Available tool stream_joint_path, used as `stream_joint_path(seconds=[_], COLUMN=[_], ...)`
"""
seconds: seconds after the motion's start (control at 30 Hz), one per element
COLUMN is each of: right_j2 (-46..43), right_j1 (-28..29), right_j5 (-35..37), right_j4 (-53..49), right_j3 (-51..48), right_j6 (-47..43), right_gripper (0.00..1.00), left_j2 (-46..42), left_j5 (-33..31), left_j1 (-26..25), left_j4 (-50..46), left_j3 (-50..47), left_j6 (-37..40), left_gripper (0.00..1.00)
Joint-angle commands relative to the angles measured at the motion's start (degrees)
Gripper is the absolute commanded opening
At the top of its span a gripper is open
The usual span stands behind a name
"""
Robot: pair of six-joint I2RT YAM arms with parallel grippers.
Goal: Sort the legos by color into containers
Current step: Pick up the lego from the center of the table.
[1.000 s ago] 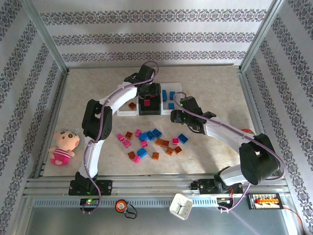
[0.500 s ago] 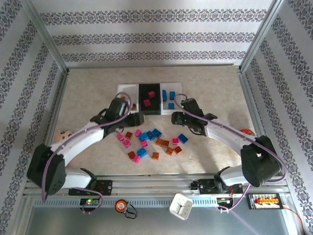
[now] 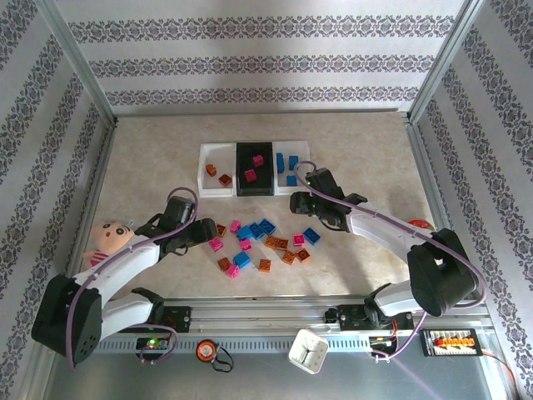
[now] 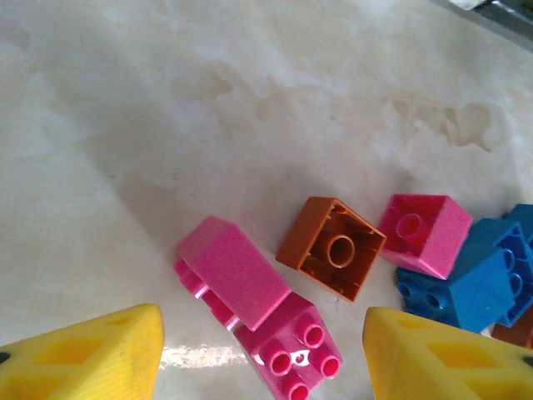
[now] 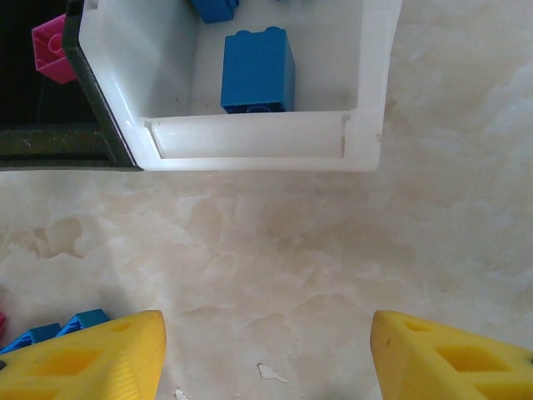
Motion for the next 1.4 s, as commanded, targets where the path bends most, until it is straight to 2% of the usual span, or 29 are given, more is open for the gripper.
stream_joint_path(seconds=[0.0,0.17,0.37,0.43,0.47,0.53,0.6,0.63,0.73,0.97,1.13,1.27,1.37], right_j2=[-0.4,-1.3,-1.9,-1.9,-1.8,-1.6,-1.5,-1.5,-1.3,-1.9,-2.6,-3.2,-3.8], right_j1=[0.4,-0.2,-0.8,-0.9,-0.9,-0.9,-0.9,-0.9,-1.0,-1.0,-1.3,-1.8,-2.0], right_j5=[0.0,0.1,-0.1,-0.2,-0.3,-0.4,-0.5,-0.6,-0.6,-0.5,-0.3,-0.2,0.0], right_j4=[0.5,0.6,0.7,0.9,1.0,1.1,1.3,1.3,1.6,1.4,1.4,1.4,1.7], right_j3=[-0.6,-1.3,-2.1,-2.3,-2.3,-2.3,-2.5,-2.5,-2.6,-2.8,-3.4,-3.5,-3.8], right_j6=[0.7,0.5,0.4,0.4,0.4,0.5,0.5,0.6,0.7,0.7,0.5,0.5,0.7], right_gripper=[0.66,0.66,0.66,0.66,0.66,0.66,0.66,0.66,0.66,0.66,0.66,0.66,0.66], left_j2=[4.1,10.1,12.3,12.2,12.0,11.6,11.2,11.2,11.9,16.0,11.8,6.4,5.8], left_j5=[-1.2,-2.0,-3.6,-4.1,-4.2,-4.4,-4.9,-5.2,-5.7,-5.7,-4.6,-4.8,-4.7], left_j1=[0.9,1.4,1.4,1.6,1.7,1.7,1.7,1.7,1.7,1.7,1.6,-0.5,-3.0], left_j4=[3.2,6.4,7.2,7.0,6.8,6.1,5.6,5.8,6.4,7.0,4.9,-0.5,-1.7], left_j3=[1.6,3.2,2.9,2.5,2.5,2.7,3.0,3.1,4.1,6.1,4.8,7.4,12.1], left_j6=[-0.5,-1.1,-0.9,-0.5,-0.2,0.5,1.1,1.5,1.9,3.1,3.2,4.2,4.2], left_gripper=[0.61,0.51,0.34,0.31,0.32,0.45,0.52,0.55,0.54,0.33,0.20,0.17,0.17])
